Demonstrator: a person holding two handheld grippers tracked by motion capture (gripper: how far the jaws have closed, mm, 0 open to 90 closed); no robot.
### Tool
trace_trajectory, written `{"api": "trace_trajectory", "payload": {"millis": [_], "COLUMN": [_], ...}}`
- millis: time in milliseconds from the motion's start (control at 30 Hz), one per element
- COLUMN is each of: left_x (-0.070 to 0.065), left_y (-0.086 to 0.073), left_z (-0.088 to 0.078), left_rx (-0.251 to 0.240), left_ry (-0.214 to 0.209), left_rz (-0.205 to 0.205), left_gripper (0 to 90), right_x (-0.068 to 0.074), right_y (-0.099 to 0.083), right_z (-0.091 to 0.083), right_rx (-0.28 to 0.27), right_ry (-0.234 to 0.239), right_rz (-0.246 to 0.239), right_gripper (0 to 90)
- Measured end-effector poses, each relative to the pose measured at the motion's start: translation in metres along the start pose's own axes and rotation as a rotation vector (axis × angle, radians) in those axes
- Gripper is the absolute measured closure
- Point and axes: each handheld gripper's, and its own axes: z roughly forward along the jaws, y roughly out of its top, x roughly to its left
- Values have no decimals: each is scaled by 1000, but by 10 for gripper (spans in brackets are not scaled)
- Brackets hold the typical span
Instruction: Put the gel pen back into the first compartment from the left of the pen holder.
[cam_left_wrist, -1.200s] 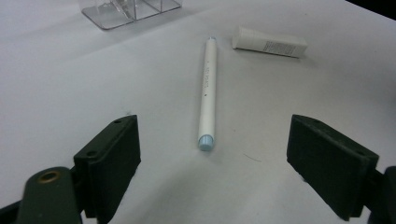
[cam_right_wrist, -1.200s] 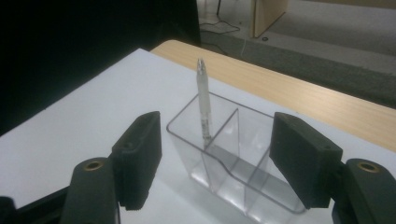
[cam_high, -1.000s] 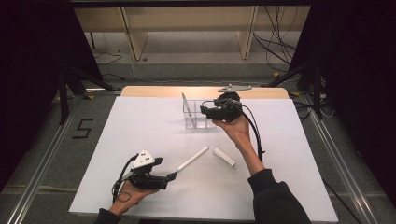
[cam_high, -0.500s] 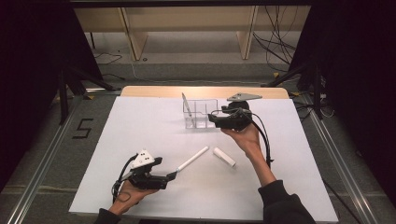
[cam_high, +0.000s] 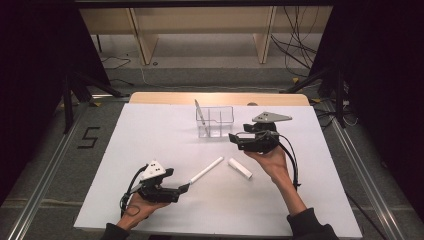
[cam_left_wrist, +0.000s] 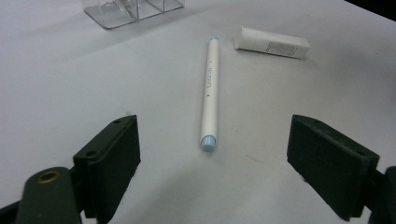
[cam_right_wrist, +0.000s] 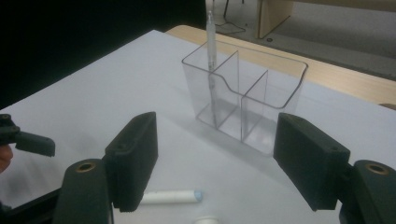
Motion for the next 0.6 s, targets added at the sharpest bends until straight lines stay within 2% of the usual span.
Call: {"api": "trace_trajectory", "payload": {"millis": [333, 600], "left_x": [0, 0], "left_y": [1, 5], "left_z": [2, 1], "left_rx": [11, 9], "left_ry": [-2, -10], "left_rz": [-1, -22], "left_gripper": [165, 164], "right_x": [9, 14], "right_y": [-30, -51], "right_z": [-18, -34], "right_rx": [-21, -40], "right_ry": [24, 37], "right_rz": [18, 25], "right_gripper": [293, 291]}}
